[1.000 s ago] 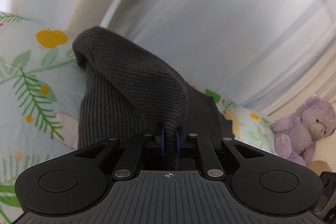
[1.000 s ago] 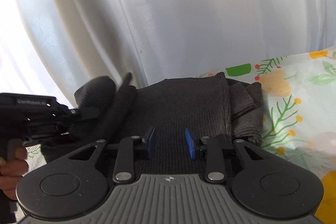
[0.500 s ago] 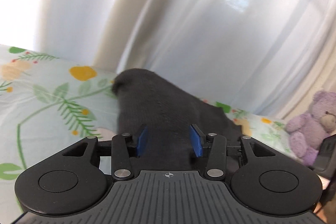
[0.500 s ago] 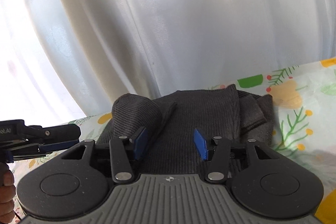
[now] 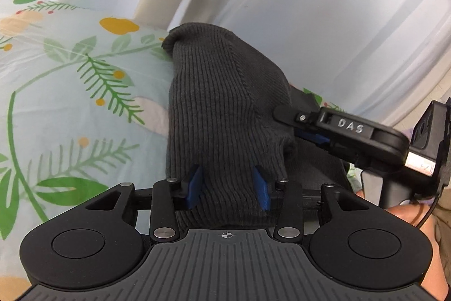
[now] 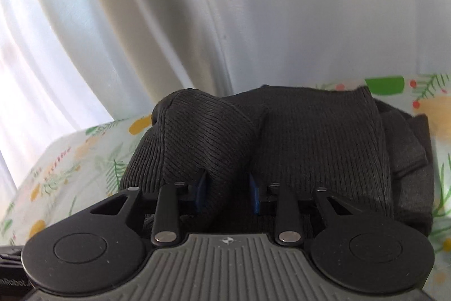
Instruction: Fold small clothes
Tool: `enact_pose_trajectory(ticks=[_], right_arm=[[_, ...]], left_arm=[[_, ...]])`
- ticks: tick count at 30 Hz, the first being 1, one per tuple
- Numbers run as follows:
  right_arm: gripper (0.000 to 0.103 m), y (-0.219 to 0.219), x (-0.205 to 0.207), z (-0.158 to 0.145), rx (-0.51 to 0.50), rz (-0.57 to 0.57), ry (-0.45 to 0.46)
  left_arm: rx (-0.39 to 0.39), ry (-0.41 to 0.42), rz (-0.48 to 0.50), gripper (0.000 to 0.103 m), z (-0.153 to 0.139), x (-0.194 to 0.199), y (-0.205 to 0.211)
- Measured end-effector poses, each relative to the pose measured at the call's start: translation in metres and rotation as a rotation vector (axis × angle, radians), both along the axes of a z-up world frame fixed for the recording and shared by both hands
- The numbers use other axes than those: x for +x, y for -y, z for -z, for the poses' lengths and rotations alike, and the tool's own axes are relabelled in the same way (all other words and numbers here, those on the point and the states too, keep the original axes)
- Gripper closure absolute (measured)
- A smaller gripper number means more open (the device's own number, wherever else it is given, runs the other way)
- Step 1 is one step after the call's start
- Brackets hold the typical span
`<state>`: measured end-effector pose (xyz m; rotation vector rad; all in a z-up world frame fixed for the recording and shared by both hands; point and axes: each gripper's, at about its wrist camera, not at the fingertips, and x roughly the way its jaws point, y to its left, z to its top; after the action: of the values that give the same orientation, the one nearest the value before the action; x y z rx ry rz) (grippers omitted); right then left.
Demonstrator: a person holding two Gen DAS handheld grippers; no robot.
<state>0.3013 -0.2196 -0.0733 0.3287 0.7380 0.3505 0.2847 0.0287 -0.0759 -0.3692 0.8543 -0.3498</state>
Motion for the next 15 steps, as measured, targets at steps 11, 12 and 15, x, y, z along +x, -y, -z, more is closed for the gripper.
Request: enact_pose_trajectory(ticks=[11, 12, 15], right_arm=[[0.05, 0.029, 0.033, 0.022, 0.431, 0.004, -0.203], [0.052, 0.025, 0.036, 0.023, 0.426, 0.0, -0.205], [0.072, 0.016, 0.041, 0.022, 0.392, -0.013, -0.206]], left_arm=[[-0.05, -0.012, -0.013, 0.058, 0.001, 0.0, -0.003], [-0.049, -0.011, -0.012, 0.058, 0.001, 0.0, -0.003], [-0.048, -0.008, -0.01, 0.058, 0.001, 0.0, -0.003]])
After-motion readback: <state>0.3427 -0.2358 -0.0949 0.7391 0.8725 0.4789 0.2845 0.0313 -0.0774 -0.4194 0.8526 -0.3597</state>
